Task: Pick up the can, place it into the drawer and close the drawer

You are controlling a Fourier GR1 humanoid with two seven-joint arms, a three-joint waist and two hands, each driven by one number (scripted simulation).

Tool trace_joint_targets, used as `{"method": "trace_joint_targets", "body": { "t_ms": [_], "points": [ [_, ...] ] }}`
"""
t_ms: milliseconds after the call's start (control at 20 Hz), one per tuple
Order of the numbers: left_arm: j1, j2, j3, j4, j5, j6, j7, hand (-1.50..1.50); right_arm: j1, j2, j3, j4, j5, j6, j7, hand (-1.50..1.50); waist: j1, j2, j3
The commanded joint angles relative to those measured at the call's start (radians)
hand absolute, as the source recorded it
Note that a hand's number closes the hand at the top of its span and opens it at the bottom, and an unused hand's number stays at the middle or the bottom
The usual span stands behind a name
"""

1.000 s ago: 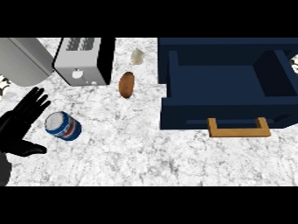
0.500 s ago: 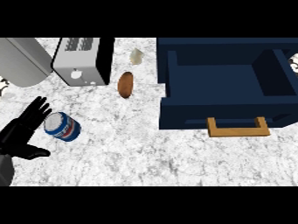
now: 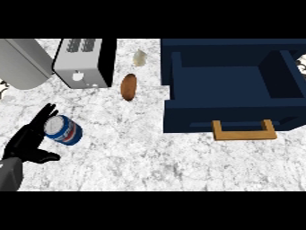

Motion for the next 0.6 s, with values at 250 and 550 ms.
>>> {"method": "trace_joint_targets", "body": {
  "t_ms": [250, 550],
  "points": [
    [-0.027, -0.009, -0.017, 0.157, -0.042, -0.057, -0.117, -1.5, -0.019, 0.005, -0.024, 0.015, -0.037, 0.01, 0.029, -1.5, -0.002, 0.002, -0.001],
    [-0.129, -0.046, 0.029, 0.187, 0.017, -0.03, -0.02, 1.5, 0.014, -0.041, -0.086, 0.042, -0.108, 0.077, 0.023, -1.5, -0.008, 0.001, 0.0]
  ]
}}
